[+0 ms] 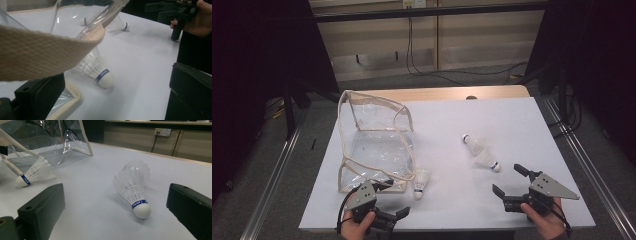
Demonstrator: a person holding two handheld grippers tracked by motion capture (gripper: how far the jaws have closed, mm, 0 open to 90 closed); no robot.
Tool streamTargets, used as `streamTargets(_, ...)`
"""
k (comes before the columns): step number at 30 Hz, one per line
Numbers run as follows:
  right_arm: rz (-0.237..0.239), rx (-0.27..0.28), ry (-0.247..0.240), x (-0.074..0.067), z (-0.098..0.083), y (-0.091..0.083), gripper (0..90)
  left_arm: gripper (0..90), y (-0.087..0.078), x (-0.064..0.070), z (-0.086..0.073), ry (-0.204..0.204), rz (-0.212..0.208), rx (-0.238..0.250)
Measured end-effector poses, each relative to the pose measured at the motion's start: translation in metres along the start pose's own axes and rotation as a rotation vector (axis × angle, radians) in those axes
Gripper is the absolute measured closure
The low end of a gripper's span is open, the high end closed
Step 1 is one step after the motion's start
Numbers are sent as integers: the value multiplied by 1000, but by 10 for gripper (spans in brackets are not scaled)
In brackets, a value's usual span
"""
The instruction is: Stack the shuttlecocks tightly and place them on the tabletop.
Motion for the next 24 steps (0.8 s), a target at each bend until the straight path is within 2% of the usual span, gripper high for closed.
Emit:
streamTargets(5, 0, 0, 1, 0, 0, 0, 12, 22, 8, 8, -1, -2, -37, -5)
streamTargets(6, 1, 1, -2, 0, 0, 0, 11, 23, 10, 10, -1, 5, -25, -4)
streamTargets(9, 2, 5, -3, 0, 1, 0, 12, 22, 17, 14, 0, -16, -21, 0)
streamTargets(18, 4, -2, -2, -1, 0, 0, 12, 18, 31, 18, 0, -6, 6, -15)
streamTargets(21, 3, -1, -5, -1, 0, 0, 12, 21, 36, 22, 0, -5, -4, -18)
streamTargets(22, 3, -1, -6, 0, 0, 0, 12, 21, 38, 23, 0, -1, 5, -19)
streamTargets(24, -2, 0, -7, 0, 1, 0, 12, 19, 41, 24, 1, -17, 14, -12)
Point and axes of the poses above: each handheld gripper's, and its own axes: y roughly forward along the jaws, z roughly out of its top, x roughly to its right, the point moved 6 cm from there along y, roughly forward along the jaws, and after that the axes turned 10 degrees about x, right-handed, at the moved point
